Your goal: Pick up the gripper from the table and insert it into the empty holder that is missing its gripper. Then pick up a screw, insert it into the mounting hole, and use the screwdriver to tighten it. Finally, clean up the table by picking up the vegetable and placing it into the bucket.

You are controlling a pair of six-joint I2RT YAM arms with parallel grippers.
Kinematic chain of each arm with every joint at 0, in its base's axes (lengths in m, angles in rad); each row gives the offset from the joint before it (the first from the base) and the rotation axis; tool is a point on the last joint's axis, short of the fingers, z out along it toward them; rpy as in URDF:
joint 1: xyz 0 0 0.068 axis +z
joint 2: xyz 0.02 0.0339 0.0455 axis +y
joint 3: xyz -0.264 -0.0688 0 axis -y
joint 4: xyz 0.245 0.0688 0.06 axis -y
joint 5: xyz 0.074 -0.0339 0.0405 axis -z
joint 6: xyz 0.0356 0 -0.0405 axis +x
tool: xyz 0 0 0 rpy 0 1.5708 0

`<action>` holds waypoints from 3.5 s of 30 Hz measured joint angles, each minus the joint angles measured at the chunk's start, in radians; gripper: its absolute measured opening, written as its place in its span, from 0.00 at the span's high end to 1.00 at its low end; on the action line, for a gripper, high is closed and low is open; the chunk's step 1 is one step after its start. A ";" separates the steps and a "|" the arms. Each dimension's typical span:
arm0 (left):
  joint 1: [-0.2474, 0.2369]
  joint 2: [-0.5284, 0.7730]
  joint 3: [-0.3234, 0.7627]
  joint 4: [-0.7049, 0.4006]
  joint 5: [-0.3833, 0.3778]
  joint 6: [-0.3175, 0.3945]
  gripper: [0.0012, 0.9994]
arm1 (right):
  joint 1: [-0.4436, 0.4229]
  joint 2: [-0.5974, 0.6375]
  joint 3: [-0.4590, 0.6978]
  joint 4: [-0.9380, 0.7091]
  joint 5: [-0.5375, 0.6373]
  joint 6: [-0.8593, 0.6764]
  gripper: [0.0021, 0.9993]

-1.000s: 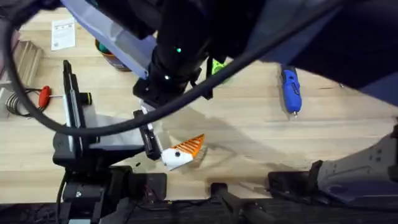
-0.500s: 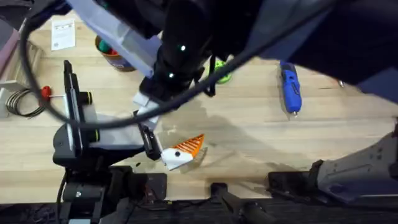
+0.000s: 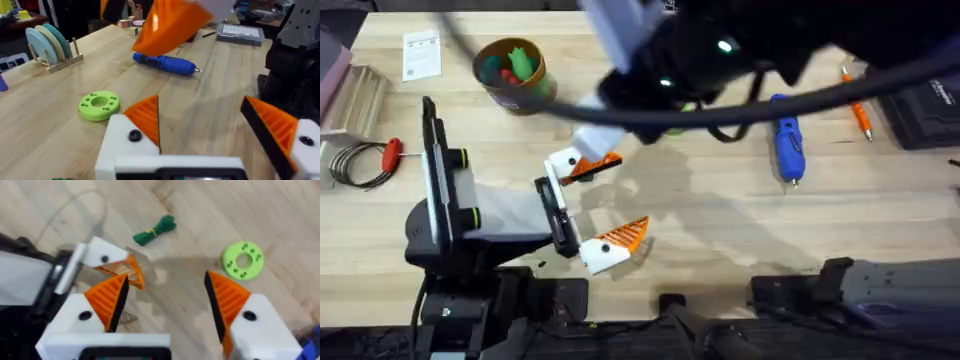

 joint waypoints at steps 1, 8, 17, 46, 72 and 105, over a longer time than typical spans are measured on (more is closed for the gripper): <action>0.000 0.000 0.000 0.000 0.000 0.000 0.01 | -0.014 -0.020 -0.039 0.017 0.002 0.016 0.07; 0.000 0.000 0.000 0.000 0.000 0.000 0.01 | -0.167 -0.118 -0.221 0.017 0.005 0.143 0.07; 0.000 0.000 0.000 0.000 0.000 0.000 0.01 | -0.342 -0.145 -0.274 -0.001 0.004 0.259 0.07; 0.000 0.000 0.000 0.001 -0.002 0.000 0.21 | -0.606 -0.504 -0.738 0.265 -0.053 0.464 0.04; 0.000 0.000 0.000 0.002 -0.011 0.006 1.00 | -0.837 -0.385 -0.736 0.284 -0.053 0.186 0.04; 0.000 0.000 0.000 0.002 -0.011 0.007 1.00 | -1.031 0.218 -0.506 0.331 -0.053 -0.196 0.07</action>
